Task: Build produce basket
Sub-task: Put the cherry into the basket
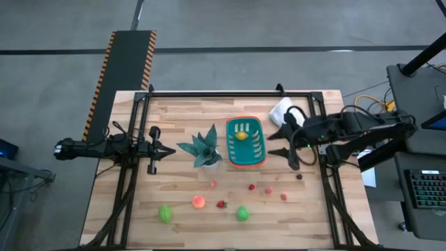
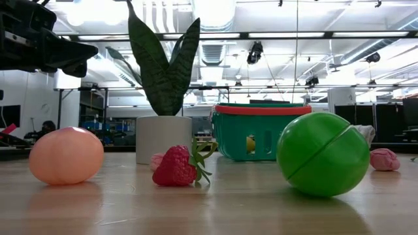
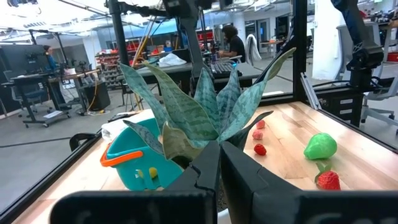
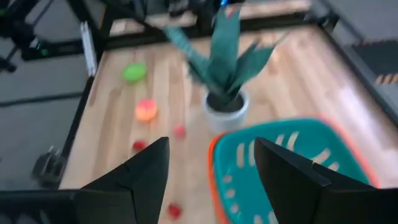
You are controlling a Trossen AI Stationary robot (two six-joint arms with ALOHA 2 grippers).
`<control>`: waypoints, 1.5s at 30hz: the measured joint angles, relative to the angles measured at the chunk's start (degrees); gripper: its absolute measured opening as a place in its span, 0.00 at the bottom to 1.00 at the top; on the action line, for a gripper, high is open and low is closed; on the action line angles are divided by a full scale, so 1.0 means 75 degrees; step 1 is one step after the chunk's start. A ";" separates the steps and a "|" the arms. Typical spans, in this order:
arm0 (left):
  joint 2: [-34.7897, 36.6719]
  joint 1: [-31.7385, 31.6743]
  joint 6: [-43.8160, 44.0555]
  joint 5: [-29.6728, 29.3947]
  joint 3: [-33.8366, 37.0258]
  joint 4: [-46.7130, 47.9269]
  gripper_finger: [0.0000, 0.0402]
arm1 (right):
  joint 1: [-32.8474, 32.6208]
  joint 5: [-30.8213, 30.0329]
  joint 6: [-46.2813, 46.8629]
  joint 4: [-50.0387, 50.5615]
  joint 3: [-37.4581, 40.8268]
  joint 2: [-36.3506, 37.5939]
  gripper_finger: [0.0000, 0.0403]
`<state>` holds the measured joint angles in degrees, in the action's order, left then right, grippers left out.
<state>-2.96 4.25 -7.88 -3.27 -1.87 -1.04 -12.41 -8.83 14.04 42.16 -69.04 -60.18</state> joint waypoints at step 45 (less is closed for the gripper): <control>0.0002 -0.0002 0.0000 0.0000 0.0000 0.0000 0.00 | -0.2913 -0.0633 0.6730 0.3355 0.2128 -0.0087 0.56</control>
<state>-2.94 4.24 -7.88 -3.27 -1.87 -1.04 -34.26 -13.58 64.52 67.32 -53.07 -60.84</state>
